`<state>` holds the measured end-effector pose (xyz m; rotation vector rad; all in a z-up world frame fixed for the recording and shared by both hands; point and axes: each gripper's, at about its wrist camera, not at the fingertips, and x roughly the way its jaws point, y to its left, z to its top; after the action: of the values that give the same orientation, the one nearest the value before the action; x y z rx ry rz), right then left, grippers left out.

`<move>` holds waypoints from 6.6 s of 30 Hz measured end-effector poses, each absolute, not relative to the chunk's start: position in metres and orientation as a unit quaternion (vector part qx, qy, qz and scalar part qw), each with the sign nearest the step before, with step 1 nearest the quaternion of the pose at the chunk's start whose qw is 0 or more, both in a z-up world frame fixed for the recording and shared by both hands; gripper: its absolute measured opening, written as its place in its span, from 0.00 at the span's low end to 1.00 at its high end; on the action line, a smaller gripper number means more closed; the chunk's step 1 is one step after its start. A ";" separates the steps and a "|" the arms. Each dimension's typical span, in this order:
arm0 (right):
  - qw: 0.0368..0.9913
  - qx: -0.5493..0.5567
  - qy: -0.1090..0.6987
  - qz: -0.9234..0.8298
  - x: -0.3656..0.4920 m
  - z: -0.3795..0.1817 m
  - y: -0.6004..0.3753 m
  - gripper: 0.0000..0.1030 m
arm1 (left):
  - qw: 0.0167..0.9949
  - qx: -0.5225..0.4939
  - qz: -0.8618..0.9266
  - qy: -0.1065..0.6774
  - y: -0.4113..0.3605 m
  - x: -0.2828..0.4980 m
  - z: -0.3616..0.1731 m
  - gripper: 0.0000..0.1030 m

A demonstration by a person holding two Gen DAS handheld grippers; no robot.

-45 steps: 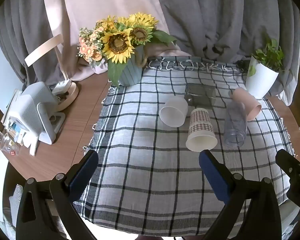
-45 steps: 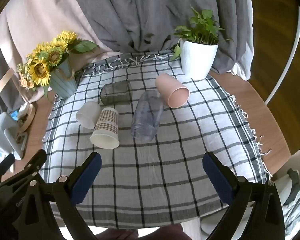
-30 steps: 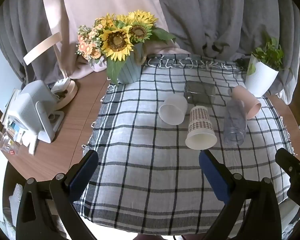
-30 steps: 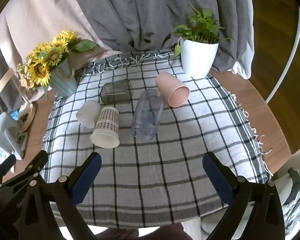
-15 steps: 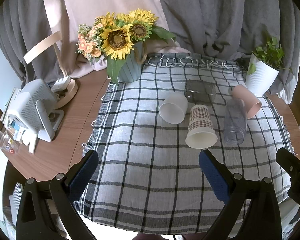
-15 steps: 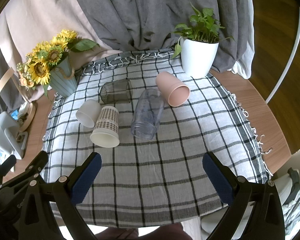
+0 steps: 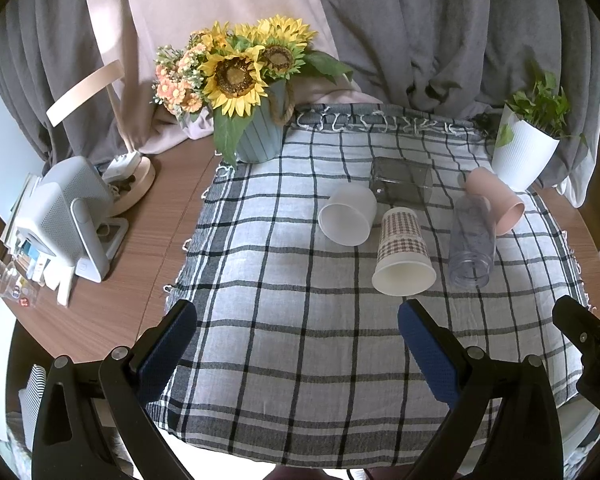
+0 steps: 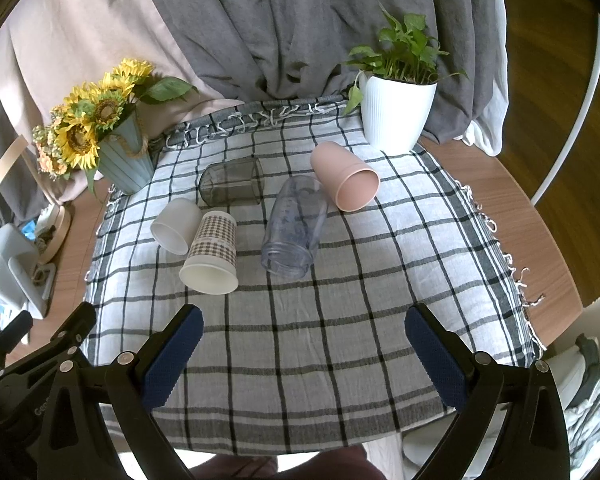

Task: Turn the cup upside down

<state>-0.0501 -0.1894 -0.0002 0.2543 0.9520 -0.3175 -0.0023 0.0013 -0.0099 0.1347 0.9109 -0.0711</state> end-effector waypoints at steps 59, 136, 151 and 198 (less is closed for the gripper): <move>0.851 0.145 0.484 -0.142 -0.016 -0.025 -0.201 0.99 | 0.874 0.101 -0.030 0.474 -0.018 0.030 -0.030 1.00; 0.782 0.212 0.575 -0.111 0.074 -0.085 -0.238 0.70 | 0.828 0.060 -0.019 0.558 -0.026 0.055 -0.068 1.00; 0.766 0.179 0.612 -0.077 0.025 -0.101 -0.184 0.70 | 0.803 0.072 -0.011 0.592 0.008 0.026 -0.096 1.00; 0.781 0.232 0.571 -0.105 -0.030 -0.061 -0.234 0.82 | 0.800 0.123 -0.128 0.573 -0.075 0.018 -0.071 1.00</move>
<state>-0.0302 -0.2336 -0.0606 0.5014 1.2330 -0.2277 0.0182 -0.0751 -0.0714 0.2644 1.2292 -0.2754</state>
